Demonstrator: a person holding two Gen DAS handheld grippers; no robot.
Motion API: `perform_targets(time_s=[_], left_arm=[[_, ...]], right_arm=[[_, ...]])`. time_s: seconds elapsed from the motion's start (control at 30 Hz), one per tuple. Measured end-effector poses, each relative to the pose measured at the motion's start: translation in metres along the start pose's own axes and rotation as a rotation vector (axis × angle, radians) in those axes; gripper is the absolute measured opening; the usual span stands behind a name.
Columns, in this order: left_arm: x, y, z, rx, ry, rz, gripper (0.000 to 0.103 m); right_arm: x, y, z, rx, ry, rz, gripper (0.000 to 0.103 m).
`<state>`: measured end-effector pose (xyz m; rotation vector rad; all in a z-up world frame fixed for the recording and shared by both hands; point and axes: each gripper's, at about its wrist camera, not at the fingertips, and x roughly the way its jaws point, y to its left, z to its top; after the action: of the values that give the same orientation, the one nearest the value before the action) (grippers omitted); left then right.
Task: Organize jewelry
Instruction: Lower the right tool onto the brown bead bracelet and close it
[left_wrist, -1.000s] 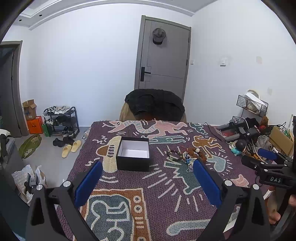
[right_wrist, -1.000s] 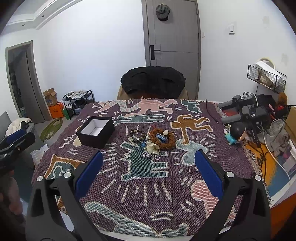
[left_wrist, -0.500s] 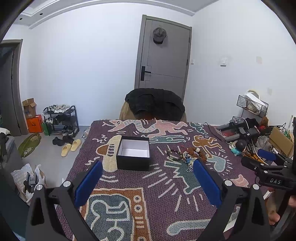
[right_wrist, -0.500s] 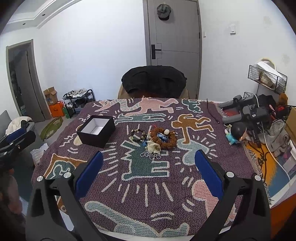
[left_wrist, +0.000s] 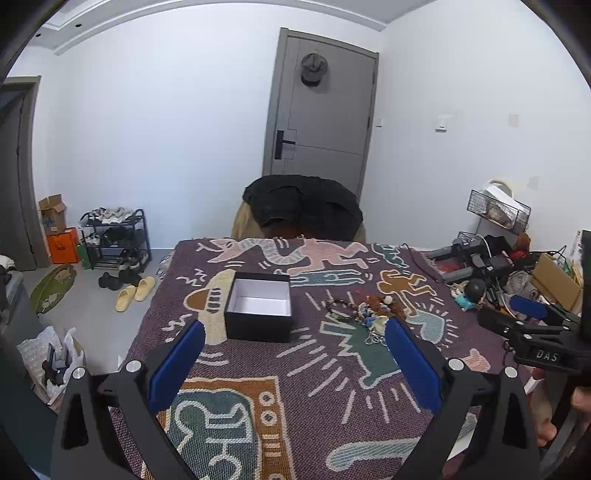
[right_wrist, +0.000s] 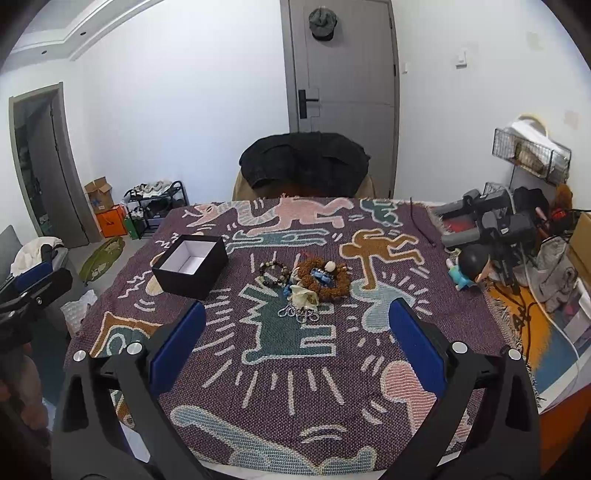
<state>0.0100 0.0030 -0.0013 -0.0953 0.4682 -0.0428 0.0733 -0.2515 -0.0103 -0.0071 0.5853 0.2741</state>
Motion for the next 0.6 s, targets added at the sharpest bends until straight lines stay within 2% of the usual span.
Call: perform_targets(time_s=[0.03,0.17,0.33,0.37,0.47,0.53,0.6], left_arm=[[0.000,-0.001,0.002,0.003,-0.002,-0.001,0.095],[0.007,-0.003,0.014,-0.005,0.002,-0.028,0.095],[0.022,-0.010,0.027,-0.002,-0.001,-0.050,0.094],[0.027,-0.013,0.028,-0.003,0.005,-0.067,0.091],[0.044,-0.019,0.034,0.003,0.042,-0.087,0.079],[0.053,-0.023,0.036,0.008,0.054,-0.098,0.078],[0.065,-0.028,0.038,0.013,0.071,-0.116,0.075]], right_arm=[[0.002,-0.003,0.002,0.011,0.005,0.019,0.099],[0.006,-0.009,0.006,0.010,-0.006,-0.014,0.099],[0.018,-0.023,0.012,0.058,0.008,0.004,0.099],[0.022,-0.026,0.013,0.068,0.013,0.011,0.099],[0.035,-0.036,0.017,0.107,0.034,0.020,0.090],[0.044,-0.043,0.018,0.138,0.061,0.044,0.079],[0.057,-0.051,0.020,0.174,0.092,0.062,0.074]])
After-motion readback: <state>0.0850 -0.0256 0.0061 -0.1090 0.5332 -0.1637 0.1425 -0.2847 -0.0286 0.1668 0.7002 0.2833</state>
